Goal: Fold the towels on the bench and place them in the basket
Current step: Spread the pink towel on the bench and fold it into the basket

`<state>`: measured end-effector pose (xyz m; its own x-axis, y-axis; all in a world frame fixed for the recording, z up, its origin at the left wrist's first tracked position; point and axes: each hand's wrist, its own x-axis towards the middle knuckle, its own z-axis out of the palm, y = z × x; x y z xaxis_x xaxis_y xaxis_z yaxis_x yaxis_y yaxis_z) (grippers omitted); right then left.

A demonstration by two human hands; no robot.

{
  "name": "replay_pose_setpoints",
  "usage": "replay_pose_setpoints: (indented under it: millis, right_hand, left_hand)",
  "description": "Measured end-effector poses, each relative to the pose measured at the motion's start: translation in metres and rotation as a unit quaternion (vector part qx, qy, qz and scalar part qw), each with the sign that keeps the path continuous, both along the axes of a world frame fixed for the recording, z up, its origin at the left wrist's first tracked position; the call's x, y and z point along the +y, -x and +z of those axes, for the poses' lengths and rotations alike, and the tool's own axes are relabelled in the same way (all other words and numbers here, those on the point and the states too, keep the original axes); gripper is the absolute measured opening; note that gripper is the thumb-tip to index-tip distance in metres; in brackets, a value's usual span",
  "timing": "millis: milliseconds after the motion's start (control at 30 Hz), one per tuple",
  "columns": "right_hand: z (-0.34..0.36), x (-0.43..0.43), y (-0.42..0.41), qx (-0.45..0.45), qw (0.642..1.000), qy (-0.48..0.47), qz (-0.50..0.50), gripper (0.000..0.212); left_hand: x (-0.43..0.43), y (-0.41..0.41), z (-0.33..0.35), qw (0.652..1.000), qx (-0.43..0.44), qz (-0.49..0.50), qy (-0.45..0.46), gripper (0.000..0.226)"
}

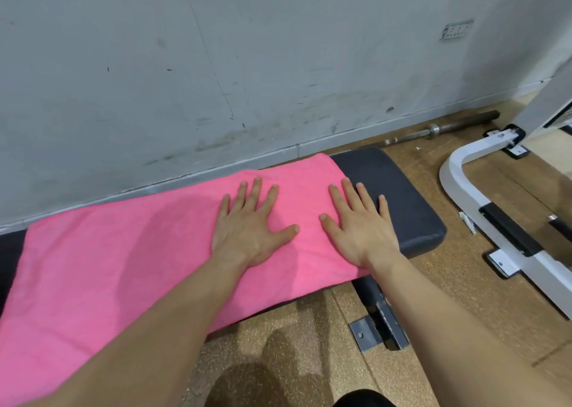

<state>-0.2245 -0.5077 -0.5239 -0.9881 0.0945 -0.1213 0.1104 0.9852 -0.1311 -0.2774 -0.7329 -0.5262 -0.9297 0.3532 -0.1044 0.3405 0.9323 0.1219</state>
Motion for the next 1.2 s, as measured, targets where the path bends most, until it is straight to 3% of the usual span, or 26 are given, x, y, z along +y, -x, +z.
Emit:
replay_pose_setpoints:
  millis: [133, 233, 400, 600, 767, 933, 1067, 1200]
  right_hand:
    - [0.007, -0.004, -0.002, -0.003, 0.999, -0.037, 0.001, 0.071]
    - [0.019, -0.024, -0.011, 0.053, 0.997, -0.061, 0.006, 0.064]
    - [0.038, -0.105, -0.036, 0.079, 0.995, 0.035, 0.05, 0.06]
    - [0.045, -0.218, -0.076, 0.112, 0.973, 0.153, 0.133, 0.054]
    - [0.035, -0.293, -0.096, 0.111, 0.951, 0.183, 0.223, 0.04]
    - [0.019, -0.342, -0.101, 0.161, 0.932, 0.192, 0.263, 0.027]
    - [0.024, -0.372, -0.099, 0.147, 0.92, 0.183, 0.314, 0.034]
    - [0.022, -0.385, -0.105, 0.088, 0.916, 0.168, 0.353, 0.044]
  left_hand:
    - [0.0, -0.001, 0.001, 1.0, 0.012, 0.0, -0.025, 0.088]
    - [-0.012, -0.014, 0.007, 0.991, 0.039, 0.017, -0.126, 0.07]
    - [-0.08, -0.072, 0.031, 0.957, 0.065, 0.13, -0.251, 0.063]
    - [-0.189, -0.134, 0.038, 0.937, 0.1, 0.286, -0.174, 0.059]
    - [-0.252, -0.163, 0.027, 0.91, 0.105, 0.377, -0.137, 0.052]
    - [-0.28, -0.172, 0.021, 0.911, 0.083, 0.393, -0.099, 0.046]
    - [-0.304, -0.167, 0.023, 0.921, 0.082, 0.358, -0.128, 0.039]
    - [-0.32, -0.169, 0.021, 0.901, 0.089, 0.342, -0.251, 0.032]
